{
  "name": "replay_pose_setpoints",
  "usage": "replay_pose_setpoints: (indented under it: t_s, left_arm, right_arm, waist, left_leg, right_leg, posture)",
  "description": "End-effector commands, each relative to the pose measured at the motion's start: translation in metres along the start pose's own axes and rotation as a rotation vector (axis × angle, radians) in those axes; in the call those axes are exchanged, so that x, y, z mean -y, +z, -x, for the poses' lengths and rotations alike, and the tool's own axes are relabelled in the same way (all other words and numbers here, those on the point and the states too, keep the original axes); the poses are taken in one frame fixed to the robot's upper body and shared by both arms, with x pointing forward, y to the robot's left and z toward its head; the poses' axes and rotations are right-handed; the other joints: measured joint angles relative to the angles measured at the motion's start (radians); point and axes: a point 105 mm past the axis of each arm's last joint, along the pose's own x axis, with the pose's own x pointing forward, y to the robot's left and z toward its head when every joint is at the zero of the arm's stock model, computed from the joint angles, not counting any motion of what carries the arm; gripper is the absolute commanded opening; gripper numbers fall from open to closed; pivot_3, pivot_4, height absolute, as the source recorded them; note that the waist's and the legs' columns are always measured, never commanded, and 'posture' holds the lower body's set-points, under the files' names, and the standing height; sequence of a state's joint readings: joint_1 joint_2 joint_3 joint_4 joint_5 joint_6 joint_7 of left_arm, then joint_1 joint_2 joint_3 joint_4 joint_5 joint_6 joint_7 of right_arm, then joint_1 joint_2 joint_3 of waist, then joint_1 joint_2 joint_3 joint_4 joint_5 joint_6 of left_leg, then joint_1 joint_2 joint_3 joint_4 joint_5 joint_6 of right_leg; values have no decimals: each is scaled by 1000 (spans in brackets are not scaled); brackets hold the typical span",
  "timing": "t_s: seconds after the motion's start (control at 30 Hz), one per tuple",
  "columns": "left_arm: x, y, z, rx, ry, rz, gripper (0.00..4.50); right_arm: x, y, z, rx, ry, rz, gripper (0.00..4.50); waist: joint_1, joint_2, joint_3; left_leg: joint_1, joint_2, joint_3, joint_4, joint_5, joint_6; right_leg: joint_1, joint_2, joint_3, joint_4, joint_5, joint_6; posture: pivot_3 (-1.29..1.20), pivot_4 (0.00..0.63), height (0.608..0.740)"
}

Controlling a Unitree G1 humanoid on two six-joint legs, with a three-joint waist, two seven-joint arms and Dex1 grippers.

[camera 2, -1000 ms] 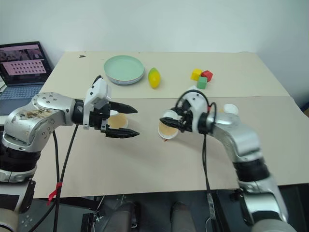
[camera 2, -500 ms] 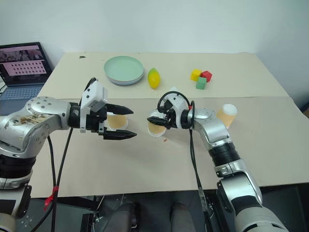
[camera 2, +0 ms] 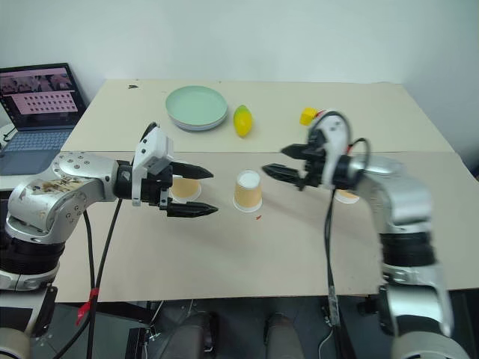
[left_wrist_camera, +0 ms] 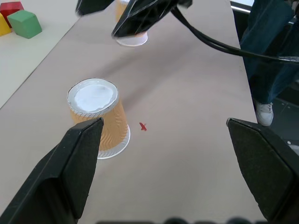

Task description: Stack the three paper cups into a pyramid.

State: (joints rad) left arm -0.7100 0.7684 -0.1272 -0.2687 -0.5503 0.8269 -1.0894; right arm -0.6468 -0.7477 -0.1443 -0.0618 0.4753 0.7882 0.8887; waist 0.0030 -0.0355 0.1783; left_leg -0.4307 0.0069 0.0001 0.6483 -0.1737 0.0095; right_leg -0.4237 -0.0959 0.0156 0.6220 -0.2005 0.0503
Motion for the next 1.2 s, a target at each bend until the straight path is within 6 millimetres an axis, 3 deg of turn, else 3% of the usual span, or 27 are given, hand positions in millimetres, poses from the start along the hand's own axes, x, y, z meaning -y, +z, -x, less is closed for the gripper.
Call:
replay_pose_setpoints:
  t_s: [0.03,0.1,0.17,0.3,0.43,0.67,0.9,1.2]
  left_arm:
    - [0,11,0,23,-1,-57,4500]
    - [0,11,0,26,-4,-58,4500]
    - [0,12,-1,29,-9,-56,4500]
    - [0,12,-1,29,-16,-55,4500]
    - [-1,11,-3,27,-23,-55,4500]
    - [-3,8,-3,8,-20,-68,4500]
    - [-4,8,-3,1,-11,-75,4500]
    - [-3,9,1,1,8,-70,4500]
  right_arm:
    - [47,17,54,55,-300,47,4263]
    - [77,2,87,-4,-523,83,4263]
    - [94,-14,114,-37,-686,77,4263]
    - [92,-33,127,-16,-755,37,4263]
    - [77,-57,118,-20,-716,-31,4263]
    - [68,-64,103,-11,-627,-78,4263]
    - [71,-74,69,-11,-551,-108,4263]
    - [83,-77,41,-15,-503,-102,4263]
  waist:
    - [0,0,0]
    - [-1,0,0]
    - [-2,0,0]
    - [-14,0,0]
    - [-24,0,0]
    - [-20,1,0]
    - [-21,1,0]
    - [-19,1,0]
  left_leg:
    - [0,0,0,0,0,0]
    - [0,0,1,0,0,0]
    - [1,1,1,0,0,0]
    - [1,1,2,0,0,0]
    - [3,2,3,0,0,0]
    - [5,3,4,0,0,0]
    - [5,4,4,0,0,0]
    - [4,4,4,-1,0,0]
  right_leg:
    - [0,0,0,0,0,0]
    - [0,0,0,0,-1,1]
    - [0,1,0,0,-1,0]
    - [0,1,2,1,-1,0]
    - [1,2,4,1,-2,1]
    - [2,2,5,1,-4,4]
    - [1,4,5,1,-3,3]
    - [1,4,5,0,-3,2]
  posture:
    - [0,150,739]
    - [0,150,739]
    - [0,150,739]
    - [0,150,739]
    - [0,150,739]
    - [0,150,739]
    - [0,150,739]
    - [0,150,739]
